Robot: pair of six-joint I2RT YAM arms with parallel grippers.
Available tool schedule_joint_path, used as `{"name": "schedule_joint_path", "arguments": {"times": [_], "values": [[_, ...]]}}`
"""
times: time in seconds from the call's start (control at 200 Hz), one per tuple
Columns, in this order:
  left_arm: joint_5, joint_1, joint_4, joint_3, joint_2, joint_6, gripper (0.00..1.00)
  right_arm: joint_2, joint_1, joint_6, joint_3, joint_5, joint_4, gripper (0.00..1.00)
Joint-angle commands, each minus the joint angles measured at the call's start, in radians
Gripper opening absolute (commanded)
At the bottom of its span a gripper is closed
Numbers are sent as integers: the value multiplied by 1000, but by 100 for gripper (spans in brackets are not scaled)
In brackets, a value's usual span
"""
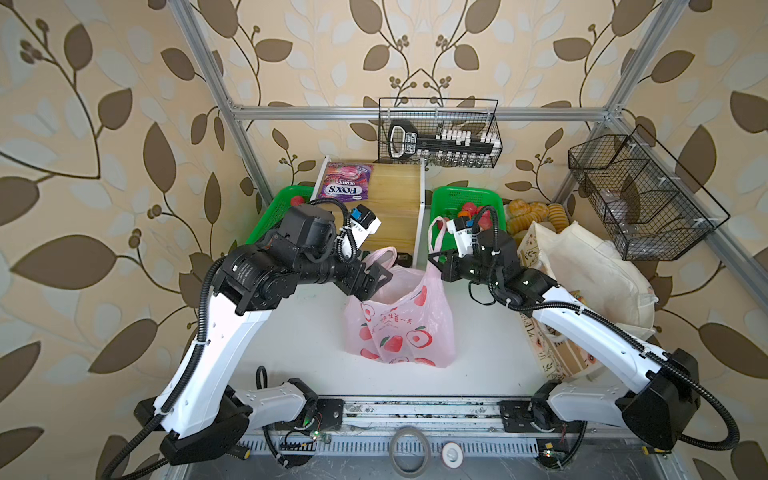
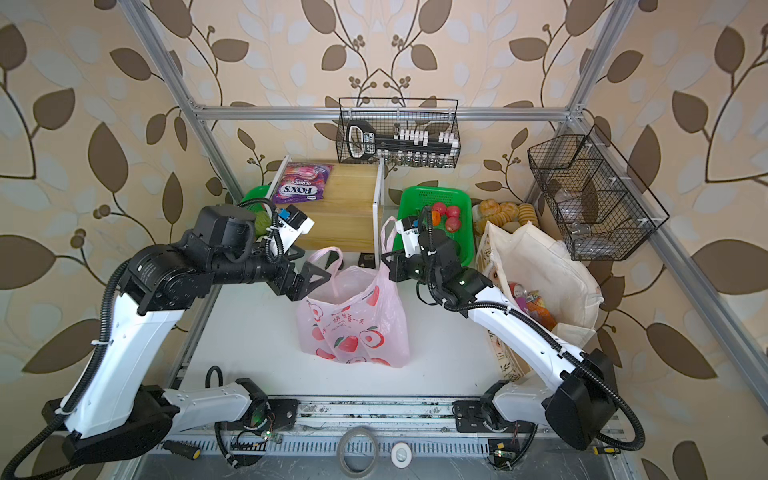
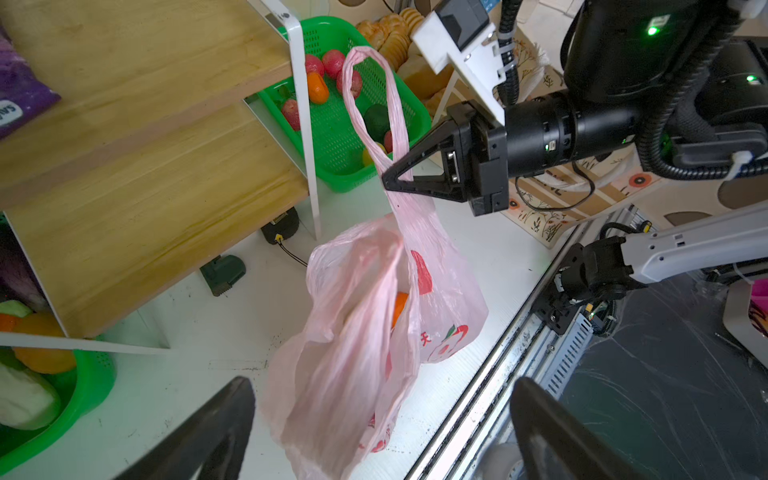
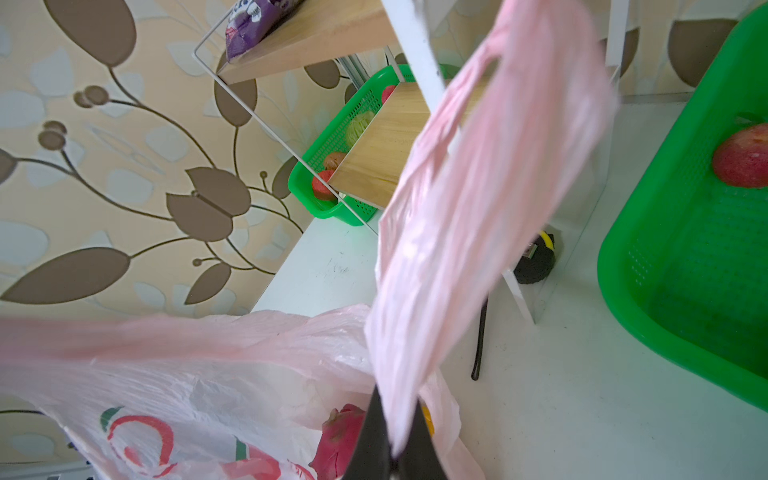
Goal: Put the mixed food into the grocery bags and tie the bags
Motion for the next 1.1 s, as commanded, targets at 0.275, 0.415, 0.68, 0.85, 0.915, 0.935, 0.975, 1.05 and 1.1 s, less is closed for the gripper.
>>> {"name": "schedule_joint_path", "arguments": {"times": [0.275, 0.415, 0.68, 0.85, 0.915, 0.935, 0.975, 1.05, 1.1], "values": [[14, -9, -148, 276, 197, 118, 75, -12, 25, -15, 40, -40, 3, 0], [-33, -9, -156, 335, 263, 124, 65, -13, 30, -18, 42, -43, 2, 0], [-14, -9, -189, 367, 299, 135, 33, -20, 31, -31, 41, -58, -3, 0], [0, -9, -159, 369, 289, 121, 2, -24, 34, -55, 40, -86, 8, 0], [46, -9, -122, 367, 282, 110, 0, -26, 38, -76, 33, -131, 39, 0], [70, -9, -112, 364, 282, 110, 0, -26, 38, -79, 33, -145, 51, 0], [132, -10, -95, 357, 279, 113, 0, -25, 39, -80, 26, -167, 75, 0], [241, -25, -73, 334, 274, 141, 0, -20, 41, -95, 24, -214, 109, 0], [253, -53, -63, 318, 272, 163, 0, -14, 41, -107, 24, -245, 129, 0]]}}
